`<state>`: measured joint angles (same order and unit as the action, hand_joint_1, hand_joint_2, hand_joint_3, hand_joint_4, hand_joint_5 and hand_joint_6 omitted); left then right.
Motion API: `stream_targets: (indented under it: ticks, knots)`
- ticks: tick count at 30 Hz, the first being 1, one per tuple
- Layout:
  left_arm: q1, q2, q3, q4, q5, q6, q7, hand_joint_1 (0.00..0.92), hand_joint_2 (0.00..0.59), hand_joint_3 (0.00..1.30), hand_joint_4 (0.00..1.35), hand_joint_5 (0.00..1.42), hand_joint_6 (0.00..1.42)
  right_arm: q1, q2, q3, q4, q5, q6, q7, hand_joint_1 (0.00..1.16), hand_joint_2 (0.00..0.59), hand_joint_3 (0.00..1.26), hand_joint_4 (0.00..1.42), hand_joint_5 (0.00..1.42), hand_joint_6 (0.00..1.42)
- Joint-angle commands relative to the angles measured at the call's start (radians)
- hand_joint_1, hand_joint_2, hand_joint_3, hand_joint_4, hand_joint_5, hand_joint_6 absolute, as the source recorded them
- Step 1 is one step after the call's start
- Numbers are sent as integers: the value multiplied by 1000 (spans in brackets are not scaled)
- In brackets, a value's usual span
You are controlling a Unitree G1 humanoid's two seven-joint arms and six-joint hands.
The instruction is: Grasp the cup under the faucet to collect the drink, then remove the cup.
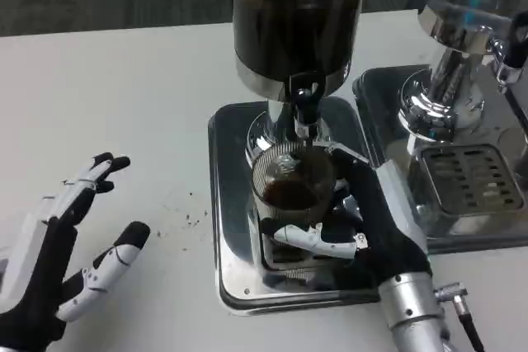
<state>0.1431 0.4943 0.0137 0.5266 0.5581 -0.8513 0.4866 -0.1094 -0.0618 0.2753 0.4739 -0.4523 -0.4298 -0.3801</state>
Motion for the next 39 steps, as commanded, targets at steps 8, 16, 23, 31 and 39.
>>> stream_targets:
  ticks: [8,16,23,31,39]
  knots:
    - [-28,12,-31,26,-1,-12,-19,0,229,240,124,285,156,47,-4,-30,-102,2,-6,-6,1076,127,559,605,646,819]
    - [-39,9,-48,38,5,-13,-22,0,228,241,117,293,156,99,-20,-46,-186,12,11,19,1078,127,559,610,654,835]
    - [-46,13,-56,41,7,-9,-30,0,223,241,115,287,156,143,-29,-48,-252,10,29,47,1071,126,558,619,654,847]
    - [-45,14,-64,42,3,-9,-33,0,222,241,104,282,154,191,-37,-52,-332,12,47,88,1063,125,558,619,662,862]
    - [-41,12,-75,22,18,1,-32,0,222,233,94,269,143,239,-52,-61,-437,50,79,183,1054,124,565,627,671,869]
